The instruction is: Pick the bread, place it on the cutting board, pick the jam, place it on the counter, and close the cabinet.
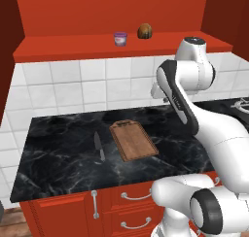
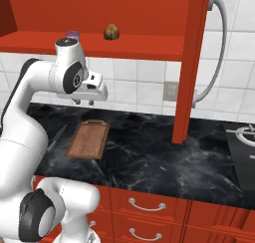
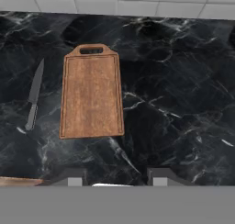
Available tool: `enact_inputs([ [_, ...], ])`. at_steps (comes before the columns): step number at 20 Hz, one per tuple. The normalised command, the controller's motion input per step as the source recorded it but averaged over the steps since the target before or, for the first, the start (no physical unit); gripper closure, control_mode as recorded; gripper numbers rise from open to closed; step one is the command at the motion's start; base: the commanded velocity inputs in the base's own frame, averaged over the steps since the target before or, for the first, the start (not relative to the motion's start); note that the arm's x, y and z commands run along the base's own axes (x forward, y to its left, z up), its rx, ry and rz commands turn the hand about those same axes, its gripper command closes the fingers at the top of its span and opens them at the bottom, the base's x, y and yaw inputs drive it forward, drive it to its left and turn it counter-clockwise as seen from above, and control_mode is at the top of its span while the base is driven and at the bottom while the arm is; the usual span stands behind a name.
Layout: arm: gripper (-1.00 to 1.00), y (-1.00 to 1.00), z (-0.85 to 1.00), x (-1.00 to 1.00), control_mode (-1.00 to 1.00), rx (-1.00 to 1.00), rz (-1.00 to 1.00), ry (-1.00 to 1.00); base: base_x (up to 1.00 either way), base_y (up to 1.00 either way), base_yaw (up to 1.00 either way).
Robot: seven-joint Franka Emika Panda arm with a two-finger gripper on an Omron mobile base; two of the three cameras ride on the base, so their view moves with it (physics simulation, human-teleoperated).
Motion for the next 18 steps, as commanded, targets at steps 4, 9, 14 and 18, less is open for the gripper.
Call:
enact_inputs([
  [4,-1.0,0.03,0.16,0.0,-1.0,0.0,0.0,-0.01,0.0,0.0,0.0],
  [9,-1.0,0.03,0.45,-0.06,-1.0,0.0,0.0,-0.1,0.0,0.0,0.0],
  [14,-1.0,0.06,0.55,-0.17,-1.0,0.0,0.0,-0.17,0.0,0.0,0.0],
  [18,-1.0,0.07,0.6,-0.2,-1.0,0.0,0.0,-0.17,0.0,0.0,0.0],
])
